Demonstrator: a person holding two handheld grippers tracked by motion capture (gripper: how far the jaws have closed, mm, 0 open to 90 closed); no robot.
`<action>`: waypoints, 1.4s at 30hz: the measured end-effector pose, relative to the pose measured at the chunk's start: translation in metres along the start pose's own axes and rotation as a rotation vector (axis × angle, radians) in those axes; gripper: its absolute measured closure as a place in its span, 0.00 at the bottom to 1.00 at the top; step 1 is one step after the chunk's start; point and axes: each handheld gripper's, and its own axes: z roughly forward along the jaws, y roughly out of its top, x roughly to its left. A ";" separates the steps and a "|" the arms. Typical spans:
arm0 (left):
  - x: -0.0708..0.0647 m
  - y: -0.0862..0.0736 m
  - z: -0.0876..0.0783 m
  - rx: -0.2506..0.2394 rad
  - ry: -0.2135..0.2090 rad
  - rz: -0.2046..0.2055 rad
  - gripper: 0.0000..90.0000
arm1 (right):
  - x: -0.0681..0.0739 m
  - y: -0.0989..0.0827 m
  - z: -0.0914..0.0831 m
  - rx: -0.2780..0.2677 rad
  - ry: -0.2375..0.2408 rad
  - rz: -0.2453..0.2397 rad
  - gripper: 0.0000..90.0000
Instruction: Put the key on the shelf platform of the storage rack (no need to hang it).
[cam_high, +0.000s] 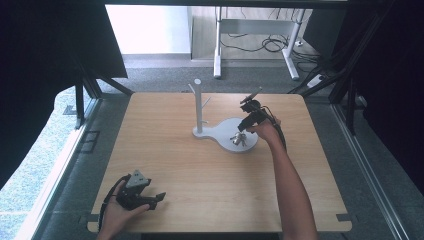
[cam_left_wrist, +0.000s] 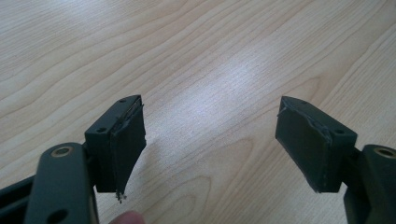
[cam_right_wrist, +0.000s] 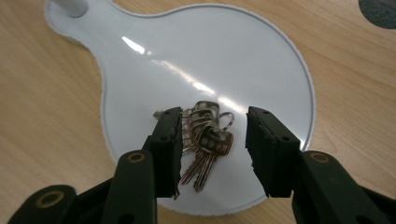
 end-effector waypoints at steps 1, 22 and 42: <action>0.000 0.000 0.000 0.003 0.001 0.003 0.27 | 0.001 -0.003 -0.003 -0.009 0.012 -0.005 0.62; -0.007 0.002 0.004 0.011 -0.001 0.015 0.27 | 0.015 -0.117 -0.051 -0.169 0.063 -0.102 0.56; -0.009 0.001 0.012 0.033 0.009 0.018 0.27 | 0.009 -0.216 -0.032 -0.241 0.049 -0.028 0.51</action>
